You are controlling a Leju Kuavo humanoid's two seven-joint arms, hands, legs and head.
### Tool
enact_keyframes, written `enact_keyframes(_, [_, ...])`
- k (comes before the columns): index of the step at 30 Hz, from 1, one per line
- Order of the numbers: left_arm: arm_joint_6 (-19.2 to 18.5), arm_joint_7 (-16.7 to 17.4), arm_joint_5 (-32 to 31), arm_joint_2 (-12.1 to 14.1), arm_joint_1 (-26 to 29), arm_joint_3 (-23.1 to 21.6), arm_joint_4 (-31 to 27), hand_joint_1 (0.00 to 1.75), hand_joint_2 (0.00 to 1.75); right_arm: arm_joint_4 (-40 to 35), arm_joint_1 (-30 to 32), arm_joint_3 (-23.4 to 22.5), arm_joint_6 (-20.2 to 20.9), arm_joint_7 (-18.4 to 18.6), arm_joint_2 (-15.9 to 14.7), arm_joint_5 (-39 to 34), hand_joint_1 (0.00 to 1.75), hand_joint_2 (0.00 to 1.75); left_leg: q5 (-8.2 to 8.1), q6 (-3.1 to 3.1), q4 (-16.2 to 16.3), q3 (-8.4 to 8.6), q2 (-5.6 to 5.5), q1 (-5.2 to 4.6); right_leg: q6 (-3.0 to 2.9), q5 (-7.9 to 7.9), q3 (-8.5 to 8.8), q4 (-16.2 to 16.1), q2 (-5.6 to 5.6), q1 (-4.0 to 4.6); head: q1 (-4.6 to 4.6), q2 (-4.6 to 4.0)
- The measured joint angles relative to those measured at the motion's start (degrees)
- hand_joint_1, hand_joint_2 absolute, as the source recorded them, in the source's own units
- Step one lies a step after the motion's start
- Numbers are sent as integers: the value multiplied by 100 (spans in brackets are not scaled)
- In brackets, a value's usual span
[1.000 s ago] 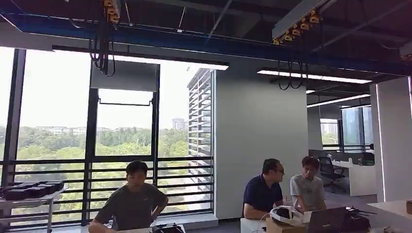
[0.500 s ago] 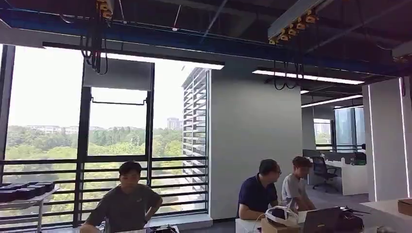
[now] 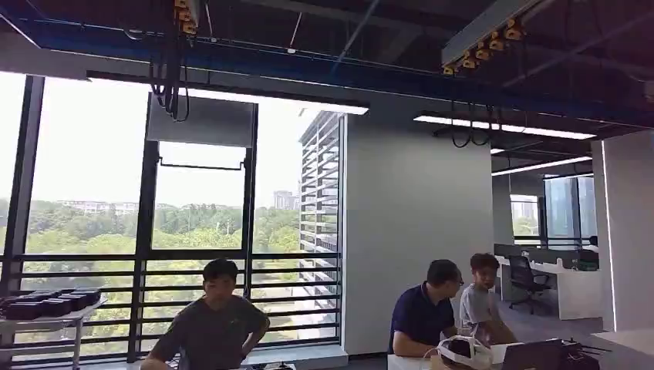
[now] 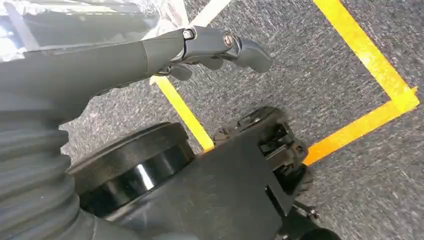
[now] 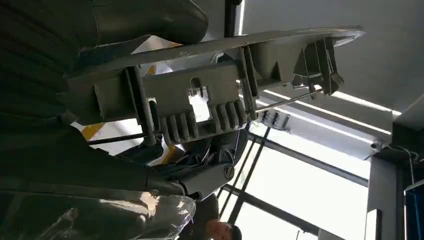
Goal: Take the parts from the cabinet and place them on the table.
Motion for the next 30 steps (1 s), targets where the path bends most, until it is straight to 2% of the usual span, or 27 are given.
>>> enact_keyframes(1, [0, 0, -4, 0, -3, 2, 2, 0, 175, 2, -2, 2, 0, 0, 0, 0, 175, 175, 8, 24, -16, 23, 0, 17, 19, -70, -27, 91, 5, -12, -22, 0])
enact_keyframes(2, [0, 0, -4, 0, -10, 4, 2, 0, 175, 2, -16, 4, 0, 0, 0, 0, 175, 175, -4, 46, -16, 27, 1, 15, 28, -228, -171, 373, 6, -12, -43, 0])
enact_keyframes(4, [0, 0, -4, -2, -14, 11, 2, 0, 175, 11, -19, 11, -4, -2, 0, 0, 175, 175, -21, 84, -15, 32, 4, -7, 29, -574, -639, 1241, 7, -12, -79, 0])
enact_keyframes(5, [0, 0, -4, -2, -10, 11, 2, 0, 175, 24, -17, 13, -7, -2, 0, 2, 175, 175, -33, 101, -12, 36, 6, -24, 22, -646, -862, 1606, 8, -11, -96, 0])
enact_keyframes(6, [0, 0, -4, -2, -7, 15, 2, 0, 175, 31, -11, 13, -9, 0, -2, 2, 175, 175, -44, 117, -12, 52, 5, -41, 2, -573, -948, 1684, 8, -8, -103, 0])
enact_keyframes(7, [0, 0, -7, -2, -5, 17, 2, 0, 175, 42, -10, 13, -9, 0, -2, 2, 175, 175, -61, 123, -12, 76, 1, -54, -20, -380, -908, 1523, 9, -2, -114, 0])
enact_keyframes(8, [0, 0, -7, -2, -5, 20, 2, 0, 175, 44, -10, 13, -9, 0, -2, 2, 175, 175, -80, 117, -11, 106, -11, -66, -55, -114, -779, 1173, 9, 9, -114, 0])
enact_keyframes(9, [0, 0, -11, -2, -6, 20, 2, 0, 175, 42, -11, 13, -9, 0, -2, 2, 175, 175, -103, 108, -11, 148, -20, -73, -97, 172, -586, 702, 11, 26, -111, 0])
enact_keyframes(10, [0, 0, -15, -6, -5, 20, 2, 0, 175, 44, -16, 13, -9, -2, -2, 2, 175, 175, -134, 90, -11, 175, -21, -71, -149, 345, -421, 266, 13, 57, -107, 0])
enact_keyframes(11, [0, 0, -22, -9, -19, 20, 2, 0, 175, 48, -24, 13, -9, -2, -2, 2, 175, 175, -150, 53, 2, 160, -25, -116, -171, 270, -356, 205, 8, 84, -70, 0])
enact_keyframes(12, [2, 0, -24, -9, -23, 22, 2, 0, 175, 46, -41, 13, -9, -4, 0, 4, 175, 175, -154, 20, 10, 140, -23, -95, -180, 202, -318, 98, 13, 90, -103, 11])
enact_keyframes(13, [2, 0, -33, -11, -21, 22, 2, 0, 175, 48, -35, 11, -11, -2, -4, 4, 175, 175, -148, -9, -6, 143, -18, -82, -191, 206, -334, 110, 27, 103, -81, 7])
enact_keyframes(14, [-2, 0, -41, -11, -19, 20, 2, 0, 175, 48, -36, 9, -11, 2, -4, 7, 175, 175, -151, -37, -23, 158, -12, -72, -214, 193, -331, 113, 36, 113, -107, 4])
enact_keyframes(16, [-2, 0, -44, -4, -20, 26, 2, 0, 175, 46, -37, 9, -11, 0, -4, 11, 175, 175, -239, -104, 21, 178, -14, -82, -273, 216, -226, 5, 27, 44, -107, 4])
enact_keyframes(17, [-2, 0, -44, -4, -29, 26, 4, 0, 175, 46, -44, 9, -11, 0, -2, 13, 175, 175, -373, -140, 242, 100, -9, -79, -300, 200, -182, -15, 17, 32, -72, 2])
enact_keyframes(19, [-2, 0, -44, -2, -29, 26, 4, 0, 175, 46, -47, 18, -11, -4, 0, 13, 175, 175, -753, -198, 1140, -323, -8, -43, -333, 169, -143, -11, 4, 33, -46, 0])
enact_keyframes(20, [-2, 0, -44, -2, -17, 26, 4, 0, 175, 48, -46, 20, -11, -2, 0, 13, 175, 175, -856, -217, 1524, -536, -8, -36, -338, 154, -129, -8, 4, 36, -46, 0])
enact_keyframes(21, [-2, 0, -44, -2, -2, 26, 4, 0, 175, 52, -44, 20, -11, 2, 0, 13, 175, 175, -838, -236, 1690, -662, -8, -33, -335, 141, -116, -4, 6, 37, -33, 0])
enact_keyframes(22, [-2, 0, -44, -2, 9, 26, 4, 0, 175, 59, -36, 22, -11, 2, 0, 13, 175, 175, -668, -236, 1587, -655, -7, -30, -330, 122, -96, 1, 13, 37, -24, 0])
enact_keyframes(23, [-2, 0, -44, 2, 9, 26, 4, 0, 175, 61, -34, 22, -11, 2, 0, 13, 175, 175, -393, -225, 1237, -535, -7, -30, -317, 101, -71, 10, 22, 35, -24, 0])
enact_keyframes(24, [-2, 0, -44, 4, 5, 26, 4, 0, 175, 59, -34, 24, -11, 2, 0, 13, 175, 175, -75, -201, 721, -321, -6, -30, -301, 71, -30, 18, 25, 36, -13, 0])
enact_keyframes(25, [-2, 0, -44, 4, 2, 26, 4, 0, 175, 59, -34, 22, -11, 2, 0, 13, 175, 175, 166, -168, 211, -113, -3, -31, -277, 41, 14, 19, 24, 36, 0, 0])
enact_keyframes(26, [-2, 0, -44, 4, -5, 26, 5, 0, 175, 63, -37, 24, -11, 4, 0, 13, 175, 175, 54, -126, 145, -57, 1, -59, -248, 22, 22, 15, 21, 66, -13, 0])
enact_keyframes(27, [-2, 0, -46, 4, -15, 26, 4, 0, 175, 63, -44, 22, -13, 2, 0, 13, 175, 175, 22, -78, 6, 12, 4, -69, -216, 14, -4, 39, 29, 69, 0, 0])
enact_keyframes(28, [-4, 0, -44, 4, -14, 26, 5, 0, 175, 63, -45, 20, -15, 2, 0, 13, 175, 175, 7, -26, 17, 16, 8, -80, -185, 27, -25, 34, 18, 68, -15, 0])
enact_keyframes(30, [-2, 0, -50, 9, 3, 26, 7, 0, 175, 63, -44, 17, -17, 2, 0, 13, 175, 175, 18, 39, -11, 14, 4, -82, -123, 28, -10, 3, 5, 62, -26, 0])
